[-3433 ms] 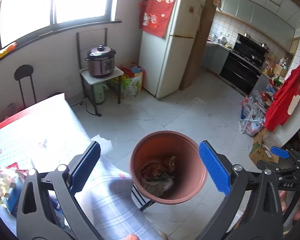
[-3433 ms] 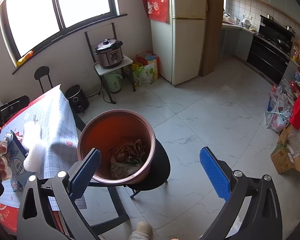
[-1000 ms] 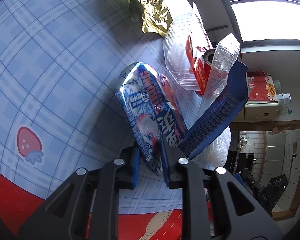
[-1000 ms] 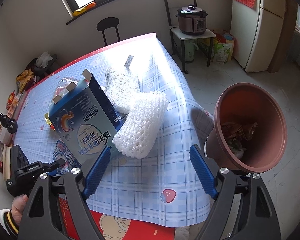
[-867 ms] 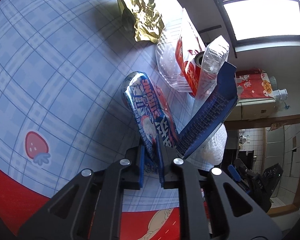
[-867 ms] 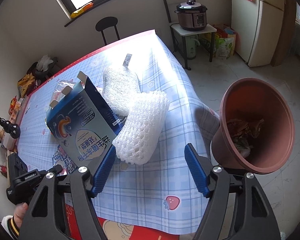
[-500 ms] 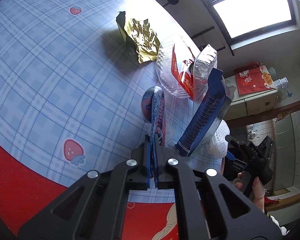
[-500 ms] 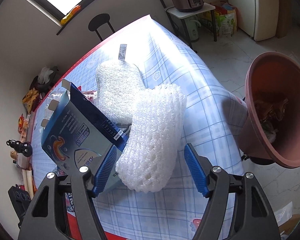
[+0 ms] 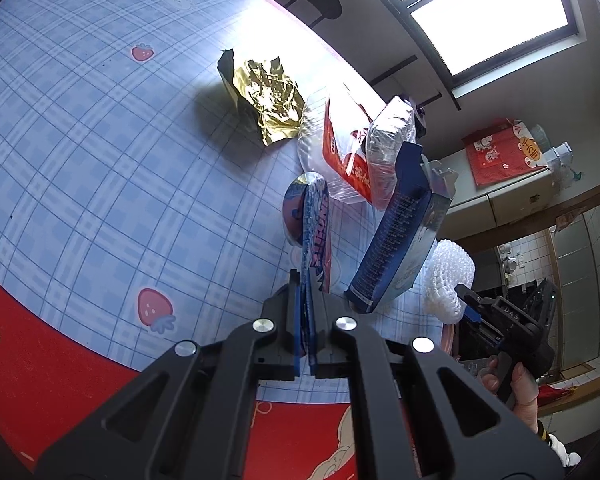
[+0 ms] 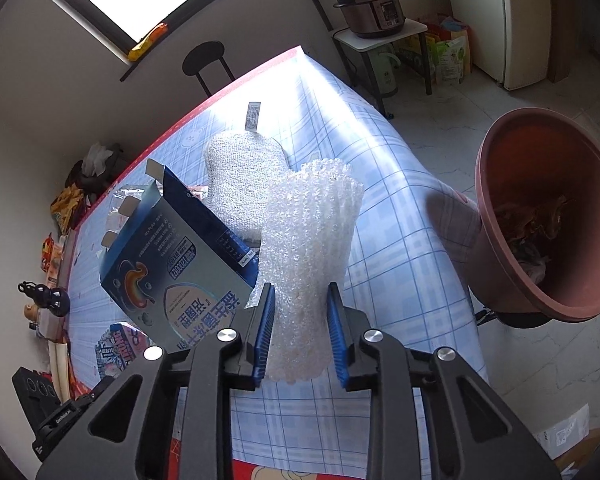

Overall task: Collect trash
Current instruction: 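Grasp the white foam net sleeve with the right gripper and lift it, then drop the foam sleeve and snack wrapper into the bucket with both grippers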

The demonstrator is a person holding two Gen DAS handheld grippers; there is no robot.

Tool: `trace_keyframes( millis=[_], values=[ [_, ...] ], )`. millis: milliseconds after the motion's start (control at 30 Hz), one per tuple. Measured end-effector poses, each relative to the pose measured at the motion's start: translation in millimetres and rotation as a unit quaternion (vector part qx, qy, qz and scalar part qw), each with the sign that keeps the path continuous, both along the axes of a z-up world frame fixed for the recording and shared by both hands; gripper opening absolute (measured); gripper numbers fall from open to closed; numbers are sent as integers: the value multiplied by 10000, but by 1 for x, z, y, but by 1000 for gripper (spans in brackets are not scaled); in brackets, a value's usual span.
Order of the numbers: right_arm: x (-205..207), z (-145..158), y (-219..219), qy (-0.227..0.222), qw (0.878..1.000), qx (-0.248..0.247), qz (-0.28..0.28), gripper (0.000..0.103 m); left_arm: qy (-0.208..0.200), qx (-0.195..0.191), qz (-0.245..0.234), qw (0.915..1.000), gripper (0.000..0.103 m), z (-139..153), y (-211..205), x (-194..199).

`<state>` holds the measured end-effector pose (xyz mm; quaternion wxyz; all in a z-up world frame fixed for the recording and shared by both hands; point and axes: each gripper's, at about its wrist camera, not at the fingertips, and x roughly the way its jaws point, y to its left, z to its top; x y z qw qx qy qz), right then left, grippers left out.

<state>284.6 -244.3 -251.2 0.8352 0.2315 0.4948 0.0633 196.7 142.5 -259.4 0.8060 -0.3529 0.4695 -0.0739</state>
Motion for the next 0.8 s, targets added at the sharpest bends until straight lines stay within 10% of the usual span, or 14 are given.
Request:
trace_keyframes(
  millis=[500,800],
  values=[
    [-36,81,-60,-1260,9896,-533,-439,25,-1106,1129,368,9867,6,101,22,3],
    [-36,66,-169,-841,9807,-1150,-1338,25,-1589,1170,132,9802,6,150,-21,23]
  ],
)
